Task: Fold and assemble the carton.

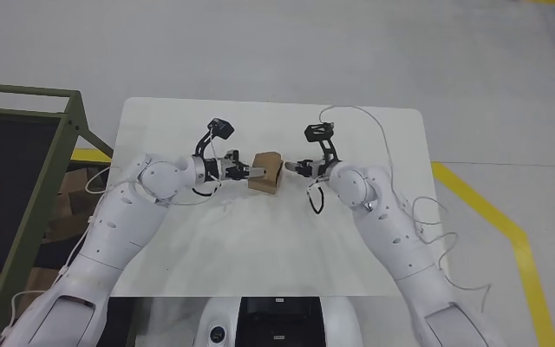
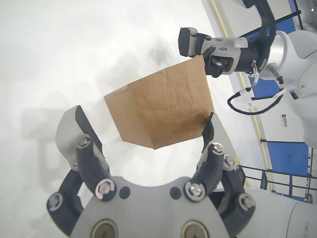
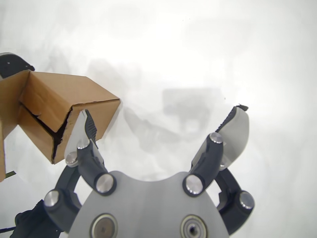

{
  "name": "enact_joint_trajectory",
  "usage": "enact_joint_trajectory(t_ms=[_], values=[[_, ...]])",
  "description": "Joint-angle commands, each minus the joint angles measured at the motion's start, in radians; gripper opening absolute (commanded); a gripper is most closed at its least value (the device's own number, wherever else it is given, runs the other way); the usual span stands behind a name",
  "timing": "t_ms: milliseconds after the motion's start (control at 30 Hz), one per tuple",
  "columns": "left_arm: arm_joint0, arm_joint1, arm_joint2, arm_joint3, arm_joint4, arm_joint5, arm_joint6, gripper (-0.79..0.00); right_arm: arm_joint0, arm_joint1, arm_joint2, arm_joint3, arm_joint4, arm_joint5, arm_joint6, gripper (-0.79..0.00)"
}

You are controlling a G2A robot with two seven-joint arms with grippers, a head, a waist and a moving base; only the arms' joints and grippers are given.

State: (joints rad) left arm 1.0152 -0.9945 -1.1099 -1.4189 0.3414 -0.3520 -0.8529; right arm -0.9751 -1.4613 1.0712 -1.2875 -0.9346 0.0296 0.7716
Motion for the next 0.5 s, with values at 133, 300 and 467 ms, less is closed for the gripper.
enact_joint_trajectory(t_ms=[133, 300, 467], values=[[-0.001, -0.001, 0.005, -0.007, 0.017, 0.009, 0.005, 0.0, -0.076, 0.019, 0.042, -0.148, 0.006, -0.041, 0.023, 0.0], [0.001, -0.002, 0.005, -0.012, 0.023, 0.017, 0.015, -0.132, -0.122, 0.028, 0.051, -0.239, -0.01, -0.045, 0.036, 0.0], [0.001, -0.002, 0.004, -0.016, 0.026, 0.021, 0.015, -0.496, -0.151, 0.035, 0.057, -0.289, -0.013, -0.05, 0.043, 0.0]])
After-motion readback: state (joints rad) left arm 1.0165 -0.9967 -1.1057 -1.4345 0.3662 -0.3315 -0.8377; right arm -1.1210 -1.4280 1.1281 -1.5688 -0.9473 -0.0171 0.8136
